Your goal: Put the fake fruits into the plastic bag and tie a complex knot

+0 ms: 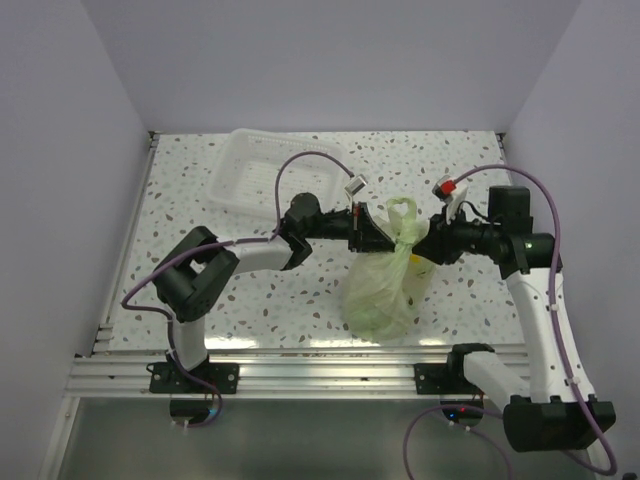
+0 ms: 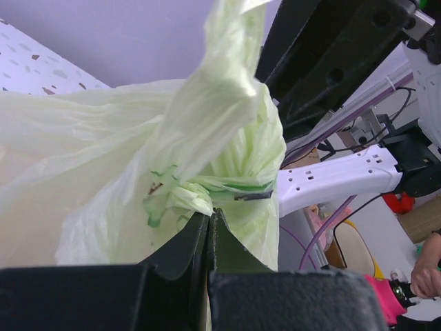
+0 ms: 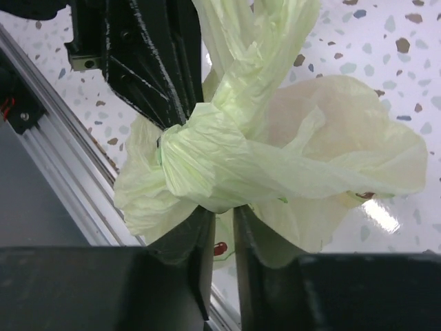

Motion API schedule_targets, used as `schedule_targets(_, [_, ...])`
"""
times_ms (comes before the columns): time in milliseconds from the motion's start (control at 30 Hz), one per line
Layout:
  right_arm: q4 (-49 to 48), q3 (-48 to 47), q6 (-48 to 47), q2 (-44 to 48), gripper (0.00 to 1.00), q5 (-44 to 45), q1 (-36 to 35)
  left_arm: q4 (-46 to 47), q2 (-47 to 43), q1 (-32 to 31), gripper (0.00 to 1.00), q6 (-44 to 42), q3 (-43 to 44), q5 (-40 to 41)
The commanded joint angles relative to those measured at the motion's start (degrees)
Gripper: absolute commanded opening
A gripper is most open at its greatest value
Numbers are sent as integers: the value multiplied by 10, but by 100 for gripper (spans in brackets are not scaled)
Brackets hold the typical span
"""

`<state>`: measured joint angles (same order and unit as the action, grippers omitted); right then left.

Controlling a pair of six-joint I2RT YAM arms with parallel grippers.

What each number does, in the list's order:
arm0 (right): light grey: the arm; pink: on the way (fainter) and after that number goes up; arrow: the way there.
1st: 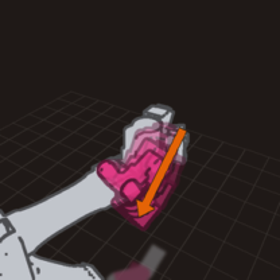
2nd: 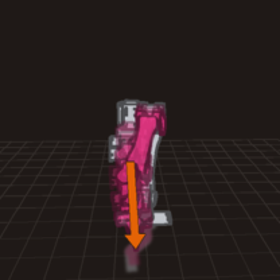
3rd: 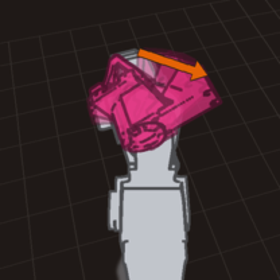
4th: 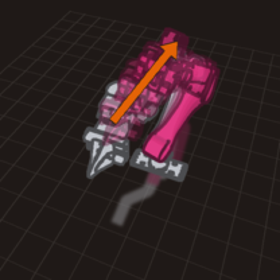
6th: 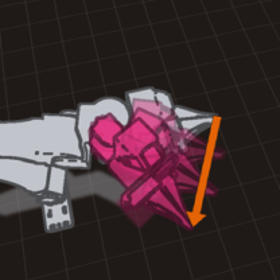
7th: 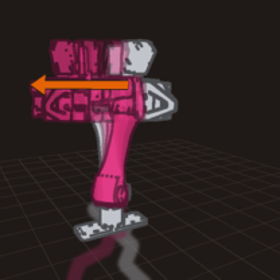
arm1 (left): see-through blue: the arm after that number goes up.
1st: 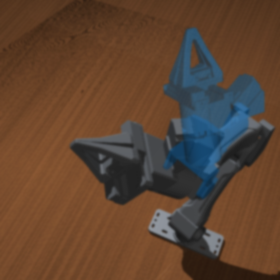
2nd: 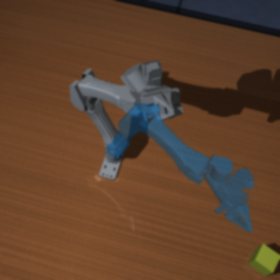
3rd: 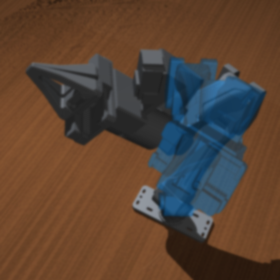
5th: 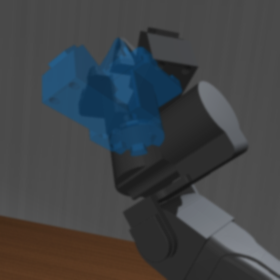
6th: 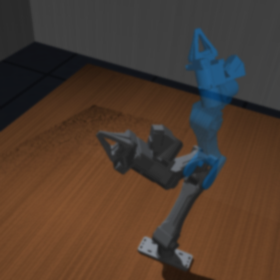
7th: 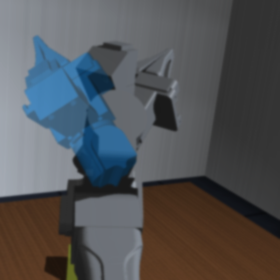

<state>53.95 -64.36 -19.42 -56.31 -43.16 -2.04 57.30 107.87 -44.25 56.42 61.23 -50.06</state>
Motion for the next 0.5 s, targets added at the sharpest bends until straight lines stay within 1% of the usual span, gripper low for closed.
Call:
schedule_targets(0, [25, -25, -12, -4, 18, -21, 26, 10, -21, 4, 0, -11, 15, -6])
schedule_targets(33, [27, -29, -16, -5, 17, -33, 44, 6, -21, 4, 0, -13, 16, -5])
schedule_targets(67, [37, -34, -19, -6, 18, -45, 47, 2, -21, 4, 0, -17, 18, -3])
schedule_targets(133, [58, -55, -45, -12, 25, -76, 49, -17, -25, 5, 0, -32, 21, 1])
schedule_targets(167, [69, -60, -54, -15, 26, -84, 49, -24, -27, 5, 0, -41, 22, 3])
schedule_targets(200, [85, -62, -67, -18, 25, -87, 49, -59, -35, 5, 0, -69, 28, 8])
schedule_targets(300, [121, -60, -97, -21, 20, -87, 49, -110, -51, 5, 0, -114, 38, 28])
schedule_targets(333, [124, -53, -96, -20, 16, -77, 49, -116, -54, 5, 0, -121, 39, 35])
schedule_targets(367, [121, -48, -94, -18, 8, -72, 49, -134, -57, 6, 0, -127, 41, 39])
schedule_targets(400, [117, -42, -91, -7, 3, -69, 49, -135, -64, 6, 0, -136, 40, 42])
schedule_targets(433, [104, -21, -78, 1, 0, -56, 49, -137, -66, 6, 0, -141, 40, 44])
schedule_targets(467, [60, -8, -58, 10, 0, -54, 49, -147, -70, 6, 0, -147, 42, 44])
